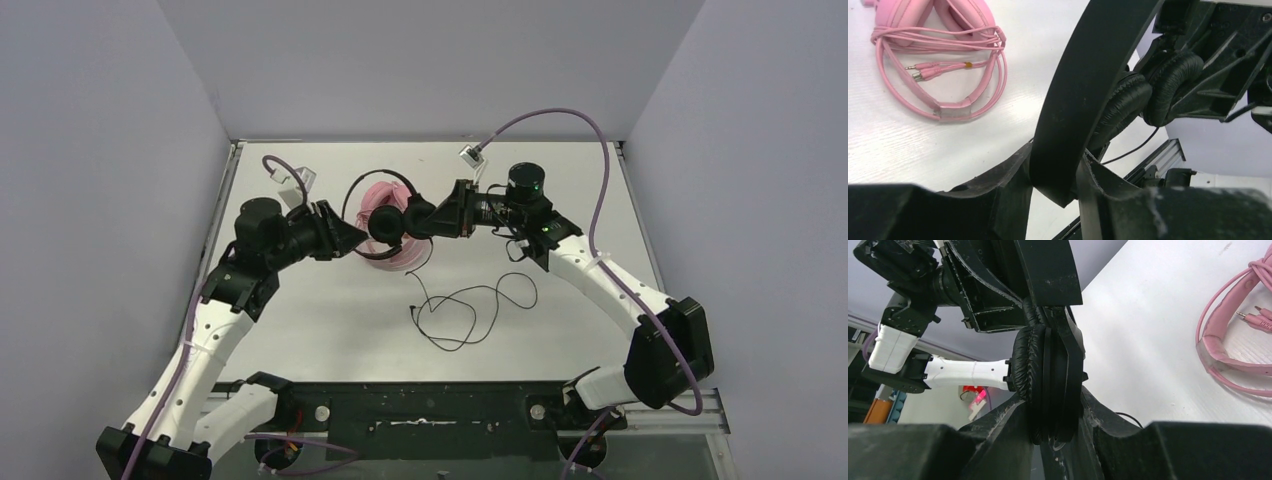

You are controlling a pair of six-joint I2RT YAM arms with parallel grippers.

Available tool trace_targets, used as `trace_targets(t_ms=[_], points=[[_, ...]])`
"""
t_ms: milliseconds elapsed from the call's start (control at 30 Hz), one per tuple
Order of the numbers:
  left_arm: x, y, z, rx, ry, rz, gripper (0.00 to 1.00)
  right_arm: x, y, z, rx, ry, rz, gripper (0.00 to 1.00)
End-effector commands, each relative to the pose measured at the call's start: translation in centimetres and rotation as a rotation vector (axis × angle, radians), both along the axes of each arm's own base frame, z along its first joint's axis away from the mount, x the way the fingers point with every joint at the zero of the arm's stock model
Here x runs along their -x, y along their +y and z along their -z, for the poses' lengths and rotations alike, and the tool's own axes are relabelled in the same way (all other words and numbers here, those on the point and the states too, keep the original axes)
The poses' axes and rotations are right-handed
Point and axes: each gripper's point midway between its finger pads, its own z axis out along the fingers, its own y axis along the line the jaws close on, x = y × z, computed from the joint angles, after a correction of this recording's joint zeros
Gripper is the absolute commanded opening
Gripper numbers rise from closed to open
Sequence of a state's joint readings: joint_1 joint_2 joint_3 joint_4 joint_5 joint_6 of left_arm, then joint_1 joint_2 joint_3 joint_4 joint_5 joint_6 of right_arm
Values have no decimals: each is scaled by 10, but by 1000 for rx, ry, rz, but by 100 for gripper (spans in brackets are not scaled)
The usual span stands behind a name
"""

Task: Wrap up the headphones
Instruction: Wrap the headphones cable around the headphones.

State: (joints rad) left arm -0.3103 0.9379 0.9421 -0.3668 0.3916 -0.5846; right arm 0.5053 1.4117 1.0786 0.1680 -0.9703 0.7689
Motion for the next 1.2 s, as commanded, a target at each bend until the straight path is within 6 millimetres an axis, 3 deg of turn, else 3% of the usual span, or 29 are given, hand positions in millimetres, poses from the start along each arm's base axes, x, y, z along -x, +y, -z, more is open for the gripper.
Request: trace_targets(t_ms=[0, 100, 267, 433, 467, 700, 767, 867, 967, 1100, 1167], points=[[6, -13, -34, 72, -139, 97, 19, 17, -9, -45, -79, -113, -108, 9], [8, -13, -34, 46, -135, 115, 0, 24, -10, -40, -64, -91, -160, 21], [-2, -1, -30, -37, -96, 53, 0, 8, -14, -37, -32, -97, -47, 53], [-8, 0, -41, -43, -90, 10, 0, -14, -16, -47, -82, -116, 109, 97], [-8, -2, -43, -46, -93, 14, 0, -17, -16, -51, -99, -124, 130, 100], [-12, 5, -40, -144, -65, -44, 0, -26, -14, -67, -140, -156, 175, 100], [-13, 9, -42, -143, -66, -73, 0, -28, -22, -69, -123, -172, 213, 100], [-15, 16, -45, -148, -72, -116, 0, -34, -44, -52, 89, -250, 332, 100], [-16, 25, -40, -205, -52, -147, 0, -32, -56, -50, 284, -368, 387, 100], [-18, 32, -29, -282, -27, -176, 0, -17, -41, -60, 393, -484, 376, 100], [-18, 30, -25, -307, -27, -175, 0, -11, -24, -62, 392, -496, 352, 85]])
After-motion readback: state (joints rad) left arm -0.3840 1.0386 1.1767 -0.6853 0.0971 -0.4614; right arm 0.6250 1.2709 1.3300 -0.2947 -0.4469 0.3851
